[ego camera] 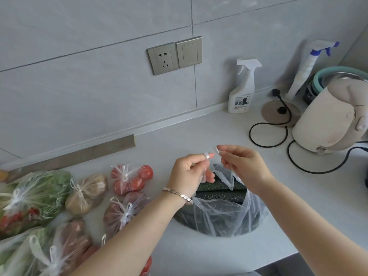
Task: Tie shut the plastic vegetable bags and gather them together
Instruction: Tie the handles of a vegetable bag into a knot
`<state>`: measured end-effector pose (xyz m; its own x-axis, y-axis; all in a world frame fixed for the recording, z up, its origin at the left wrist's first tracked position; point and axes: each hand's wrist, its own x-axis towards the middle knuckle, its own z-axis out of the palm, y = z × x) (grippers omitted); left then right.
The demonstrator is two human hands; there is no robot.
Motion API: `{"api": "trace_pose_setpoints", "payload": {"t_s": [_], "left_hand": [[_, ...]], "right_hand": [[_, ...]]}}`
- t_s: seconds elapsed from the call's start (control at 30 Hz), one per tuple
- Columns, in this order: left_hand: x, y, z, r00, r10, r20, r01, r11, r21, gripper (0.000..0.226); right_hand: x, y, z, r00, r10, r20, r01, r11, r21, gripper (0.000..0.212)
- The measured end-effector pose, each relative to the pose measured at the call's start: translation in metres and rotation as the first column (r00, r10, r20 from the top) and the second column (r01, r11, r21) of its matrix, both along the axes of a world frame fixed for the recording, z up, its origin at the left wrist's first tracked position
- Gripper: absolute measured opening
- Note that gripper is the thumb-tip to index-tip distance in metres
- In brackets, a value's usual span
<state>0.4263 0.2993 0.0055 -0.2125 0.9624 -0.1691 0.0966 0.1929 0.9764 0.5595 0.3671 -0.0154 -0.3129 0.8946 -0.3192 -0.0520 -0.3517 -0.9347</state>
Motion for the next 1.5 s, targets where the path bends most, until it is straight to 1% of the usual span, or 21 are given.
{"api": "trace_pose_setpoints", "payload": {"t_s": [0.1,0.2,0.27,0.3,0.4,0.5,0.57,0.6,0.67,0.73,0.8,0.87,0.93,1.0,1.07,1.13,1.2,1.23,1.3,1.4,1.5], "left_hand": [[0.006,-0.001,-0.001,0.975,0.015,0.223,0.011,0.994,-0.112,0.012],[0.005,0.001,-0.006,0.927,0.141,0.346,-0.068,0.974,-0.216,0.026],[0.005,0.001,-0.01,0.902,0.177,0.395,-0.078,0.964,-0.255,0.037],[0.006,0.001,-0.011,0.909,0.168,0.382,-0.067,0.962,-0.264,0.037],[0.006,0.002,-0.014,0.943,0.118,0.312,-0.031,0.962,-0.27,0.014],[0.006,0.005,-0.018,0.964,0.118,0.236,-0.052,0.962,-0.267,0.013],[0.005,0.007,-0.021,0.978,0.083,0.19,-0.033,0.967,-0.254,0.015],[0.004,0.007,-0.022,0.989,0.041,0.143,-0.005,0.97,-0.242,0.014],[0.003,0.005,-0.026,0.991,-0.117,-0.068,0.1,0.971,-0.217,0.012],[0.005,0.002,-0.03,0.927,-0.267,-0.261,0.221,0.956,-0.193,0.019],[0.009,-0.002,-0.033,0.905,-0.303,-0.298,0.264,0.951,-0.163,0.018],[0.01,-0.001,-0.036,0.91,-0.259,-0.324,0.23,0.965,-0.124,0.019],[0.008,0.004,-0.037,0.926,-0.184,-0.329,0.165,0.983,-0.085,0.023],[0.005,0.01,-0.036,0.935,-0.127,-0.33,0.115,0.992,-0.055,0.024],[0.002,0.015,-0.037,0.939,-0.095,-0.332,0.083,0.995,-0.05,0.026],[0.001,0.019,-0.041,0.953,-0.08,-0.293,0.061,0.995,-0.074,0.023],[0.002,0.021,-0.043,0.974,-0.059,-0.219,0.036,0.994,-0.106,0.02],[0.004,0.022,-0.045,0.983,-0.043,-0.181,0.021,0.992,-0.123,0.02],[0.007,0.023,-0.046,0.991,-0.031,-0.131,0.009,0.986,-0.165,0.02],[0.009,0.023,-0.048,0.997,-0.027,-0.075,0.012,0.983,-0.185,0.021],[0.009,0.024,-0.047,0.999,-0.031,-0.04,0.022,0.981,-0.195,0.023]], "right_hand": [[0.002,-0.005,-0.005,0.999,-0.038,-0.026,0.036,0.996,-0.086,0.011],[0.001,-0.016,-0.01,0.997,0.072,0.006,-0.071,0.996,-0.045,0.012],[0.002,-0.024,-0.01,0.985,0.169,0.048,-0.168,0.986,-0.01,0.017],[0.002,-0.026,-0.009,0.977,0.206,0.047,-0.206,0.978,-0.015,0.02],[0.004,-0.029,-0.008,0.965,0.261,-0.04,-0.262,0.965,-0.023,0.017],[0.005,-0.03,-0.014,0.982,0.185,0.039,-0.186,0.982,0.029,0.024],[0.003,-0.03,-0.015,0.992,0.09,0.083,-0.094,0.994,0.048,0.022],[0.003,-0.029,-0.016,0.993,0.031,0.114,-0.037,0.998,0.055,0.023],[0.003,-0.024,-0.018,0.971,-0.089,0.222,0.069,0.993,0.093,0.023],[0.004,-0.016,-0.023,0.918,-0.178,0.354,0.125,0.978,0.166,0.021],[0.005,-0.01,-0.026,0.876,-0.177,0.449,0.086,0.972,0.217,0.012],[0.005,-0.008,-0.028,0.842,-0.1,0.53,-0.034,0.971,0.236,0.008],[0.004,-0.011,-0.027,0.791,-0.01,0.611,-0.199,0.941,0.273,0.012],[0.006,-0.016,-0.025,0.759,0.085,0.646,-0.321,0.912,0.257,0.022],[0.011,-0.019,-0.023,0.809,0.208,0.549,-0.358,0.916,0.179,0.027],[0.018,-0.02,-0.023,0.884,0.286,0.37,-0.351,0.928,0.122,0.03],[0.022,-0.017,-0.022,0.926,0.331,0.183,-0.353,0.929,0.107,0.037],[0.023,-0.017,-0.022,0.93,0.347,0.124,-0.361,0.925,0.12,0.039],[0.023,-0.019,-0.021,0.94,0.329,0.093,-0.341,0.924,0.176,0.038],[0.02,-0.022,-0.024,0.977,0.186,0.102,-0.205,0.95,0.237,0.028],[0.018,-0.022,-0.028,0.985,0.097,0.143,-0.135,0.949,0.284,0.009]]}}
